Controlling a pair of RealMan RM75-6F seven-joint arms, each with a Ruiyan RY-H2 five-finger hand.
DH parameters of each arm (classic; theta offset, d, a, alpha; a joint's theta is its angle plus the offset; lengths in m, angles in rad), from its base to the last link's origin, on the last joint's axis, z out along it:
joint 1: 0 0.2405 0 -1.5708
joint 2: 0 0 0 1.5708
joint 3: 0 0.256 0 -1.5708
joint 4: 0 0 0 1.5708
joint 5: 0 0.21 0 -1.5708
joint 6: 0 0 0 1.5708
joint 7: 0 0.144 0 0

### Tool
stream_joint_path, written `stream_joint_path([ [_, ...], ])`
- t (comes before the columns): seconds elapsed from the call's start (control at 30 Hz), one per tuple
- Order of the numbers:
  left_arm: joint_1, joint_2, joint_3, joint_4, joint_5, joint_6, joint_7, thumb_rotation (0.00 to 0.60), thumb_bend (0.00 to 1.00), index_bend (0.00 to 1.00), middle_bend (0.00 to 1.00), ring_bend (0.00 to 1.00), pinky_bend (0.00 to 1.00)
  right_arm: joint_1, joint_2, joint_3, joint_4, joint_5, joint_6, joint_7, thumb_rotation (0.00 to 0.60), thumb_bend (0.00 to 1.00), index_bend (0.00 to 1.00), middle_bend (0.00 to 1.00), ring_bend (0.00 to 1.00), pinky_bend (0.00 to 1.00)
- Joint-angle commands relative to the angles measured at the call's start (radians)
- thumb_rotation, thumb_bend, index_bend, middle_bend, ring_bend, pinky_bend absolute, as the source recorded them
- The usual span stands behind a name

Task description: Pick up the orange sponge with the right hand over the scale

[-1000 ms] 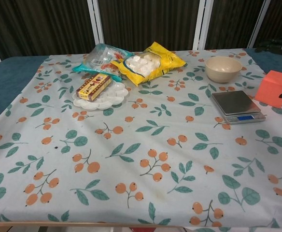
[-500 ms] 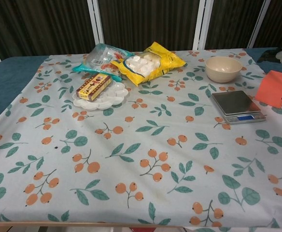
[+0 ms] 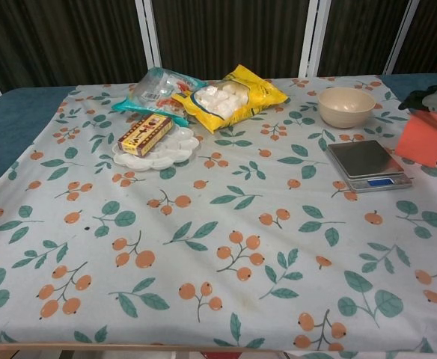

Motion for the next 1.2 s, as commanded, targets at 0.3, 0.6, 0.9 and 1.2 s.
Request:
stream_joint_path([
  [0.3,0.007,0.006,0.005,-0.006,0.019,0.020,-0.010,0.600,0.45,0.00,0.00,0.02,0.03,-0.008,-0.004,0.013,-0.038,0.104,0.058,-0.124,0.600,0.24,0.82,0.62,0.69,0.86],
  [0.6,0.009,0.009,0.007,-0.010,0.029,0.030,-0.007,0.600,0.45,0.00,0.00,0.02,0.03,-0.064,0.178,0.069,-0.335,0.005,0.224,0.030,0.600,0.24,0.82,0.62,0.69,0.86],
  [0.9,0.013,0.015,0.009,-0.017,0.039,0.041,-0.008,0.600,0.45,0.00,0.00,0.02,0.03,-0.018,0.207,0.065,-0.511,0.044,0.228,-0.093,0.600,0.24,0.82,0.62,0.69,0.84],
  [1.2,0.020,0.032,0.008,-0.027,0.039,0.053,-0.020,0.600,0.45,0.00,0.00,0.02,0.03,0.025,0.112,0.030,-0.467,0.150,0.179,-0.154,0.600,0.24,0.75,0.62,0.63,0.78],
])
